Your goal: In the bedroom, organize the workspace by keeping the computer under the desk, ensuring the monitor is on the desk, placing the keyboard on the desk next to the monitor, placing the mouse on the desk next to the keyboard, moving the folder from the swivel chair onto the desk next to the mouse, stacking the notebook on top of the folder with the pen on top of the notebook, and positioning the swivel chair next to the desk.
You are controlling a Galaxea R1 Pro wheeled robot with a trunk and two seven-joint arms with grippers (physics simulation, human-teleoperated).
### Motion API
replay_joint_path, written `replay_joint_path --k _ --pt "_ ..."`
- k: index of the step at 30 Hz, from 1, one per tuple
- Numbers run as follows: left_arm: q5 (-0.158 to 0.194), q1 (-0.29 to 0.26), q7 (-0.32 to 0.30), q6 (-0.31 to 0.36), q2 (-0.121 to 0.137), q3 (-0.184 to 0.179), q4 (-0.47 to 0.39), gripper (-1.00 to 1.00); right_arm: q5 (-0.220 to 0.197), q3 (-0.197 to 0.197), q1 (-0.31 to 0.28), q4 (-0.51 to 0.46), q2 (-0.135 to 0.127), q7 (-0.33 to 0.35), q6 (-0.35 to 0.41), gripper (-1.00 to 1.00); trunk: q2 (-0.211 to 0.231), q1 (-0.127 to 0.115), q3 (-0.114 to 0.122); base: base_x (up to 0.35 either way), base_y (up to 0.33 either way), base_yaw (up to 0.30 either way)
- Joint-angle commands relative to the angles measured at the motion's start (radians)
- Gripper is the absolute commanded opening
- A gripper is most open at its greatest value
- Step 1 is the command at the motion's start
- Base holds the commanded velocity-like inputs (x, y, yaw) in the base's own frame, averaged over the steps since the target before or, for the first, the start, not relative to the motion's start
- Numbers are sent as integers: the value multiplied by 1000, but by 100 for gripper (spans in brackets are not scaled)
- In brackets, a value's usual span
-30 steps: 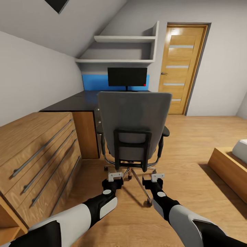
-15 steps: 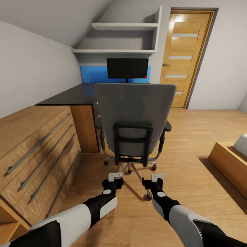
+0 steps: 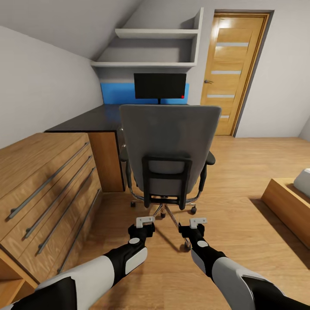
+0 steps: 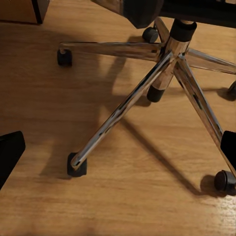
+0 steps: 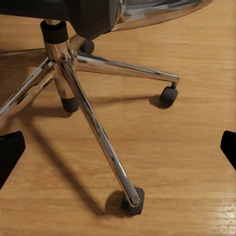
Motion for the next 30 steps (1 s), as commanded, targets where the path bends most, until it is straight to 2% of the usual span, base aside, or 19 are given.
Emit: replay_joint_path --k 1,30 --pt "10 -1 4 -6 0 -8 0 100 10 -7 -1 1 1 -4 -3 100 0 0 0 0 0 0" --pt "10 -1 4 -6 0 -10 0 100 10 -7 -1 1 7 -5 -3 100 0 0 45 0 0 0"
